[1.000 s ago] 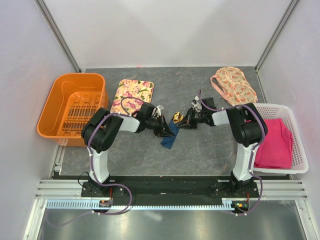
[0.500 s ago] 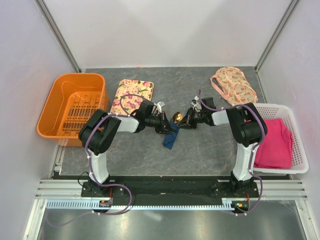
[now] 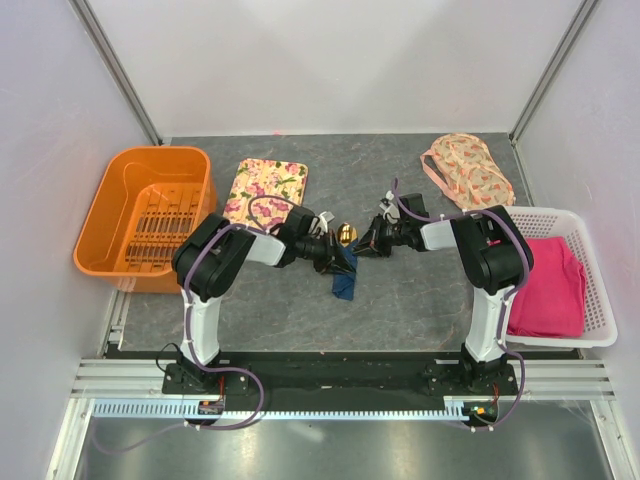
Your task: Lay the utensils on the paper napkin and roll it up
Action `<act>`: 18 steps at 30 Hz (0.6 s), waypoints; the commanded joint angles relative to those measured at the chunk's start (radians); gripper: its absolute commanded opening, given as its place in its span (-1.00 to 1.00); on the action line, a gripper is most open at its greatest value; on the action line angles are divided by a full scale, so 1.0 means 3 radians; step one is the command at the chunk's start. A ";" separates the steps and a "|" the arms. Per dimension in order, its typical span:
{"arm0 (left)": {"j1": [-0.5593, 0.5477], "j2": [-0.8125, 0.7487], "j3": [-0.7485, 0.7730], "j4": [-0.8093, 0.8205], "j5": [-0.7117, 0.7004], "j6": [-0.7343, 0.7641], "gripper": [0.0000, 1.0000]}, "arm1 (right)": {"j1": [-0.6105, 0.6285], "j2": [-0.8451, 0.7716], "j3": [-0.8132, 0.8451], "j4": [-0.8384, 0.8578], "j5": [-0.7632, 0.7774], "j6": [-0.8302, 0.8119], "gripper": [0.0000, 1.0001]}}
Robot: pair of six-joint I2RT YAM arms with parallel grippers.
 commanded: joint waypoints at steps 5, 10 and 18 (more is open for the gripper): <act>-0.0056 0.0218 0.0187 0.0194 -0.0074 0.0001 -0.96 | 0.0070 0.0113 -0.0125 -0.0461 0.0619 -0.0252 -1.00; -0.0107 0.0177 0.0182 0.0169 -0.0034 0.0139 -0.96 | 0.0075 0.0108 -0.0135 -0.0471 0.0644 -0.0252 -1.00; -0.0086 0.0274 0.0192 -0.0097 -0.0202 0.0282 -0.96 | 0.0080 0.0052 -0.0058 -0.0487 0.0507 -0.0283 -1.00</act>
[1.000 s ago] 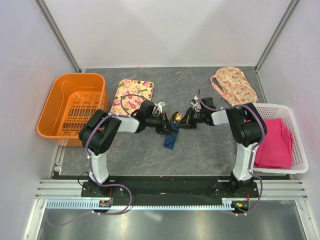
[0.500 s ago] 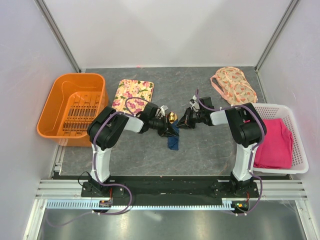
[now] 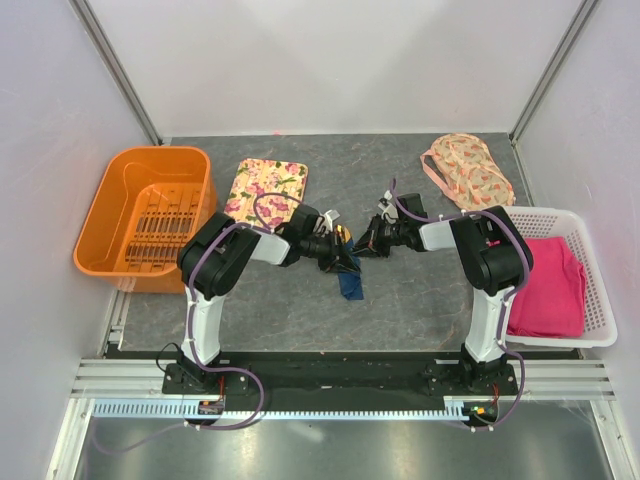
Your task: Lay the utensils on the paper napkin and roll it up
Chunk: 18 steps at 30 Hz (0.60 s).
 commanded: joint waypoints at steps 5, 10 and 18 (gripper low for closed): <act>-0.0019 0.0184 0.0132 -0.0397 -0.0250 0.0367 -0.91 | 0.0013 -0.0158 0.0094 -0.0639 0.0321 -0.0348 -0.72; -0.0004 0.0215 0.0152 -0.0560 -0.0235 0.0424 -0.45 | -0.0074 -0.0337 0.0237 -0.0945 0.0301 -0.0466 -0.41; 0.0012 0.0235 0.0183 -0.0627 -0.0148 0.0536 0.01 | -0.0284 -0.0429 0.0329 -0.1196 0.0234 -0.0645 0.09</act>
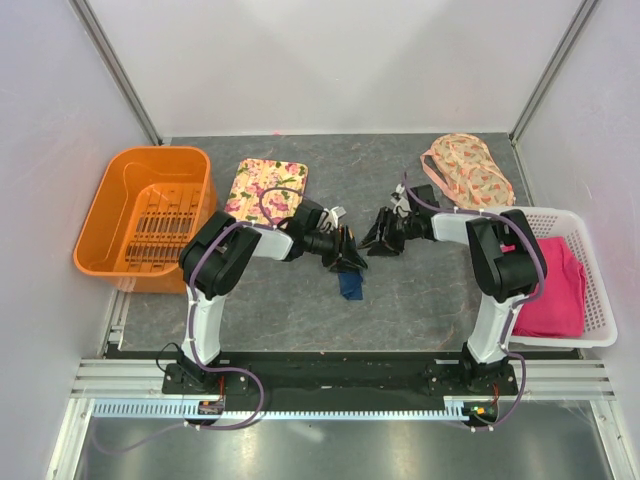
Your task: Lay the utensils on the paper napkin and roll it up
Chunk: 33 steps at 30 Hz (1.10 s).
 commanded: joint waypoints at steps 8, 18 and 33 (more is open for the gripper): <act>0.0008 0.0178 -0.0016 -0.0403 -0.0252 0.0482 0.12 | -0.0077 -0.0011 0.0177 -0.0217 -0.0059 -0.0130 0.34; 0.0008 0.0168 -0.0001 -0.0434 -0.0211 0.0549 0.08 | -0.0005 0.0138 0.0055 -0.0201 -0.0074 -0.0257 0.18; 0.0003 0.0112 0.0009 -0.0444 -0.0191 0.0615 -0.01 | 0.0051 0.0128 -0.0273 -0.0483 0.0023 -0.0646 -0.13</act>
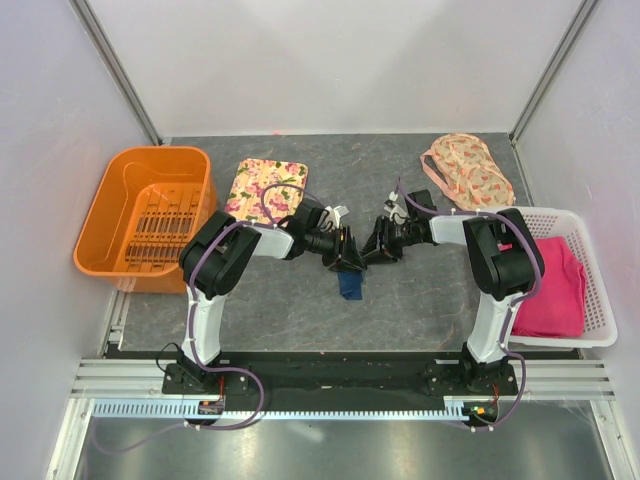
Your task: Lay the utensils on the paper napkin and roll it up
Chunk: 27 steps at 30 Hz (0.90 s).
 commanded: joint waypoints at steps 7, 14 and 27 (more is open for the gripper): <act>0.0004 0.0030 -0.0034 -0.0357 -0.0294 0.0366 -0.03 | 0.0044 0.0013 -0.0282 -0.0322 0.0415 -0.0335 -0.58; 0.0096 -0.0353 -0.0054 -0.0188 -0.0085 0.0367 -0.03 | 0.0044 0.0013 -0.0359 -0.0311 0.0517 -0.0335 -1.00; 0.0234 -0.0901 -0.0443 0.0012 0.0218 0.0044 -0.24 | 0.0049 -0.0002 -0.0456 -0.0183 0.0522 -0.0227 -1.00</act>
